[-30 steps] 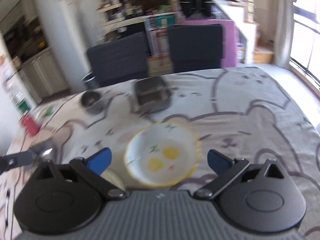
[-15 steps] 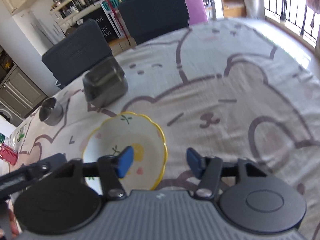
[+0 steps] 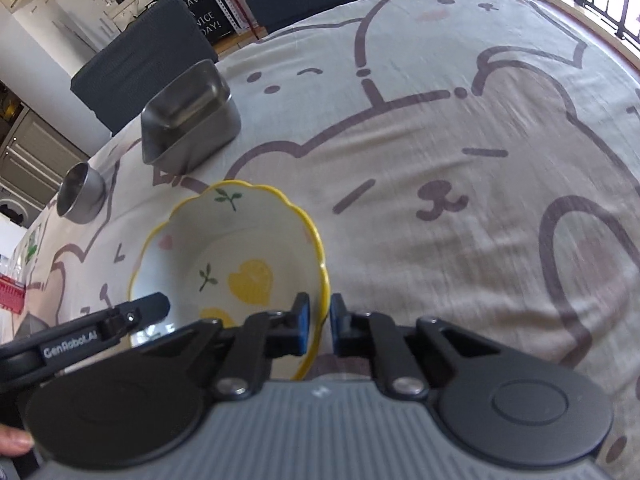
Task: Organize plates and bowls
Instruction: 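Lift the lemon bowl with both tools and carry it over the cream bowl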
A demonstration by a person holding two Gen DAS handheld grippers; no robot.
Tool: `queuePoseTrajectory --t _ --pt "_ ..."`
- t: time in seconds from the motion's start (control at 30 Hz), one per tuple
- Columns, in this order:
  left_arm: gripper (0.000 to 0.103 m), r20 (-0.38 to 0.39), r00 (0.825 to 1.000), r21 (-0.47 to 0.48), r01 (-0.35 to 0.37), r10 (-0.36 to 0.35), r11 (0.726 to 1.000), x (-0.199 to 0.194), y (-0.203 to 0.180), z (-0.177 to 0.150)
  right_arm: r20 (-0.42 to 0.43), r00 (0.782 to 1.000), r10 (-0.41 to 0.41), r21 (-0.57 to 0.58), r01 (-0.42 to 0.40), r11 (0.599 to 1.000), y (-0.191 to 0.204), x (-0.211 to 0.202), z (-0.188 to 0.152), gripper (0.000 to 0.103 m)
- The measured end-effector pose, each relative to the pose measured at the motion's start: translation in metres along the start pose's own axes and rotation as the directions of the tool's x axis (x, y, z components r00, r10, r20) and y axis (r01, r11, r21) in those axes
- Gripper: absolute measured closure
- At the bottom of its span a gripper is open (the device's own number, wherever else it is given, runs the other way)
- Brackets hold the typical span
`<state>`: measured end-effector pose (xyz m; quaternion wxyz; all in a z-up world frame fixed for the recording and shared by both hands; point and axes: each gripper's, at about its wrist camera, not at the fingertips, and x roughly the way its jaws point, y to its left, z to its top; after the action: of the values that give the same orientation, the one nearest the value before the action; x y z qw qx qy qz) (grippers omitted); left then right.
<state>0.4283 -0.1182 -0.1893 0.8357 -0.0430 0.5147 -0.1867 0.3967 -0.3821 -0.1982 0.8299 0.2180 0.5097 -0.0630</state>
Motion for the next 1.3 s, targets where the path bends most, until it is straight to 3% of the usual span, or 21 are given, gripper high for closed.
queuePoseTrajectory --t 0.07,0.23,0.43,0.7,0.93,1.3 --pt "0.095 0.005 1.000 -0.002 0.013 -0.013 1.000 0.000 -0.001 -0.001 0.002 1.000 0.002 0.006 -0.002 1.000 0.001 0.001 0.001 0.093" --pt "0.094 0.033 0.999 -0.003 -0.020 0.021 1.000 -0.005 -0.006 -0.003 0.014 0.999 -0.029 -0.080 0.030 0.996 0.013 -0.004 0.000 0.093" --pt "0.094 0.134 0.990 0.042 -0.042 0.036 0.998 -0.039 -0.018 -0.004 0.085 0.996 -0.025 -0.119 0.035 0.992 0.023 -0.031 -0.002 0.092" --pt "0.094 0.252 0.967 0.042 -0.038 0.026 0.998 -0.105 -0.023 -0.013 0.203 0.978 0.046 -0.150 -0.015 0.989 0.034 -0.089 -0.008 0.092" --pt "0.094 0.306 0.951 -0.008 -0.047 0.047 0.999 -0.155 -0.013 -0.036 0.266 0.956 0.124 -0.187 -0.075 0.979 0.051 -0.130 -0.028 0.093" --pt "0.095 0.355 0.925 -0.099 -0.106 0.134 0.989 -0.211 0.024 -0.080 0.260 0.945 0.200 -0.265 -0.129 0.955 0.091 -0.151 -0.069 0.093"
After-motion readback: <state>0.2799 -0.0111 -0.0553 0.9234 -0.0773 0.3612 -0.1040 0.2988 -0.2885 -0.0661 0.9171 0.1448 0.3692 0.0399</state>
